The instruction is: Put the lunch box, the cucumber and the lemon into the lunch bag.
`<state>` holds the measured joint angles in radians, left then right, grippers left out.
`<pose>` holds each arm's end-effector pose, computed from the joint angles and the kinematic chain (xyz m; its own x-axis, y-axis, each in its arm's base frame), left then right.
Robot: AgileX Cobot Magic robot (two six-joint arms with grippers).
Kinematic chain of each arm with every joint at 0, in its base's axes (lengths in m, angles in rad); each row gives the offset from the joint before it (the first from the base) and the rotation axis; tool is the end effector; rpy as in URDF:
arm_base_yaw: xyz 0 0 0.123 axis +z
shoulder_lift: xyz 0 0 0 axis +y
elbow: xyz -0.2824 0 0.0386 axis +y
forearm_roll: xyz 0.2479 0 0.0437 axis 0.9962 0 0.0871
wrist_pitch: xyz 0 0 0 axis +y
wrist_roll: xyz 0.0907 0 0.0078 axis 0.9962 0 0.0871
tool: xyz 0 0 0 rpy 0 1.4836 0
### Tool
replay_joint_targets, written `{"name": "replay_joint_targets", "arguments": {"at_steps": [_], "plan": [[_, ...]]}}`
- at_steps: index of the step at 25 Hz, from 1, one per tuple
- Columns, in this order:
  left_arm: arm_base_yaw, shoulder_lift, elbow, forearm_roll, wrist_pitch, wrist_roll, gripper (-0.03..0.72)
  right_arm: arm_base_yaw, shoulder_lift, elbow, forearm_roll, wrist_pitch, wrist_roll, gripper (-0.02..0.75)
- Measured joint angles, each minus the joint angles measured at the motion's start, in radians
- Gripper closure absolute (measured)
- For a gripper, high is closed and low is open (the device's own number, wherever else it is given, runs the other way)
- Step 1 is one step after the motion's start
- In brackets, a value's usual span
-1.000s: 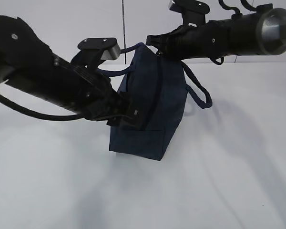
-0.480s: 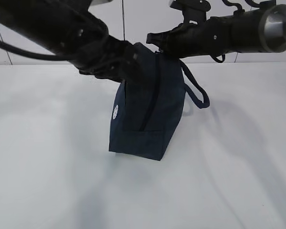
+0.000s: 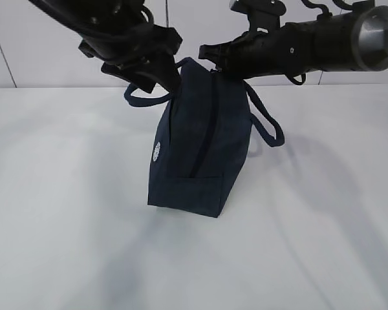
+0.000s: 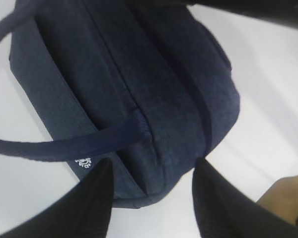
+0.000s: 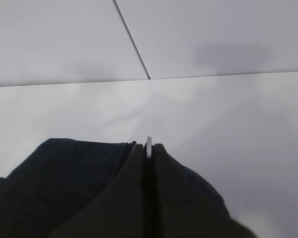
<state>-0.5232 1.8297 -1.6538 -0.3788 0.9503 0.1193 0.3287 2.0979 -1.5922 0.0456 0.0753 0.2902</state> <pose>0.3396 -0.2275 0.3125 -0.7929 0.3386 -0.5066 0.5340 0.7865 -0.3103 0.4670 0.1596 0.2225 -0.5308 0.1670 -0.8309 -0.1597 0.9431 0.2916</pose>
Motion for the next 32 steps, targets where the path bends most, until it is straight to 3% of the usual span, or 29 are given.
{"name": "replay_joint_targets", "arguments": {"at_steps": [9, 18, 20, 25, 32], "plan": [[0.000, 0.195, -0.229, 0.028, 0.081, -0.012, 0.333, 0.000, 0.000, 0.000, 0.000, 0.001, 0.000, 0.738], [0.017, 0.316, -0.299, -0.001, 0.106, -0.012, 0.338, 0.000, 0.000, 0.000, -0.001, 0.001, 0.000, 0.738], [0.017, 0.328, -0.299, -0.012, 0.106, -0.012, 0.378, 0.000, 0.000, 0.000, -0.001, 0.001, 0.000, 0.738], [0.017, 0.332, -0.299, -0.014, 0.115, 0.019, 0.650, 0.000, 0.000, 0.000, -0.001, 0.001, 0.000, 0.738], [0.017, 0.332, -0.303, 0.019, 0.167, 0.103, 0.687, 0.000, -0.002, 0.000, -0.001, 0.020, 0.000, 0.738]]}}
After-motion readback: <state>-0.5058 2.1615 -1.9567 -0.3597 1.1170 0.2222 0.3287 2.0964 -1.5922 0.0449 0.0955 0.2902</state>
